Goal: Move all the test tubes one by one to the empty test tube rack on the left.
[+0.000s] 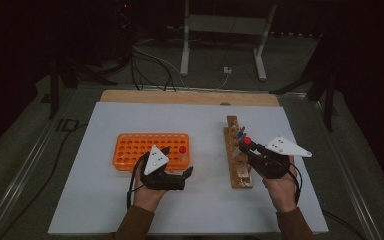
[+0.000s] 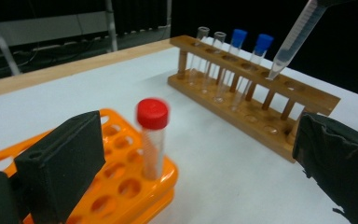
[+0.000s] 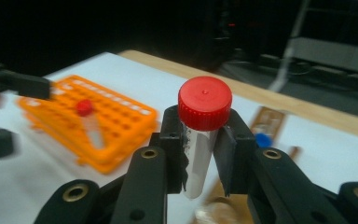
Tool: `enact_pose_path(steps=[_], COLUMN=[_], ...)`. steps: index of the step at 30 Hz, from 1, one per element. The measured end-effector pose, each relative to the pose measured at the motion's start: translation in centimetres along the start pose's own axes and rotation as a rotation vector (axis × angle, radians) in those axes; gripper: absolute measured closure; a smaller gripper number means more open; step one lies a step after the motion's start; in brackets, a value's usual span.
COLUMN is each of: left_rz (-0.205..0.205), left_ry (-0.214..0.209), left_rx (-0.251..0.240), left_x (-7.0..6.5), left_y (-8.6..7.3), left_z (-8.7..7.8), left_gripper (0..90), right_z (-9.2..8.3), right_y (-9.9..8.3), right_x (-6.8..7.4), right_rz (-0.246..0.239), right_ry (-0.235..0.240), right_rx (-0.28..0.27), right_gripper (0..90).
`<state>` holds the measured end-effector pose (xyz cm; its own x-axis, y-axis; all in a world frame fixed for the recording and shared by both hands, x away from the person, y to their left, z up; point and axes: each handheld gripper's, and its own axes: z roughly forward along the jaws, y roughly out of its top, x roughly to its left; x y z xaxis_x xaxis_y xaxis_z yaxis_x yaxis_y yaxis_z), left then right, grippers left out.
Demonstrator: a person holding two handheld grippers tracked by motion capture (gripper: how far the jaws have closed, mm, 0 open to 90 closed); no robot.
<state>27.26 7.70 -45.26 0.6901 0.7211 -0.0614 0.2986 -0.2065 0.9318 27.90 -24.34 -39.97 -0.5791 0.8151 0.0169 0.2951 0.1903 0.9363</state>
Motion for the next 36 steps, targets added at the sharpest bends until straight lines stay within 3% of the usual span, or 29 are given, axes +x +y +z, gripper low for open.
enact_pose_path(steps=[1,8,11,13,19,27,32,36], left_rz=[0.005,0.035,0.050,0.046,0.062,0.086,0.109,0.130], left_ry=[-0.005,-0.060,-0.081,-0.106,-0.120,-0.113,-0.113,-0.121], left_rx=[-0.001,0.006,0.017,0.029,0.044,0.059,0.088,0.086], left_x=[-0.2,-2.3,-3.1,-3.8,-4.8,-5.3,-5.7,-6.0], left_y=[0.1,1.0,1.4,1.5,1.7,2.0,1.9,1.8], left_z=[0.2,2.3,3.3,4.0,5.1,6.0,6.4,6.5], left_gripper=[3.4,7.2,9.2,16.0,21.4,47.9,56.7,72.7], right_z=[0.2,1.0,1.2,1.4,1.8,2.2,2.4,2.7], right_y=[-0.1,-0.4,-0.5,-0.7,-0.9,-1.2,-1.3,-1.5], right_x=[0.3,1.4,1.8,2.2,2.8,3.5,3.9,4.2], right_rz=[0.008,0.007,0.004,-0.005,-0.014,-0.028,-0.035,-0.044], right_ry=[0.026,0.083,0.092,0.102,0.118,0.147,0.159,0.169], right_rx=[0.004,0.026,0.034,0.045,0.054,0.070,0.076,0.091], right_gripper=[75.1,75.1,75.0,75.0,75.0,75.0,75.0,75.1])
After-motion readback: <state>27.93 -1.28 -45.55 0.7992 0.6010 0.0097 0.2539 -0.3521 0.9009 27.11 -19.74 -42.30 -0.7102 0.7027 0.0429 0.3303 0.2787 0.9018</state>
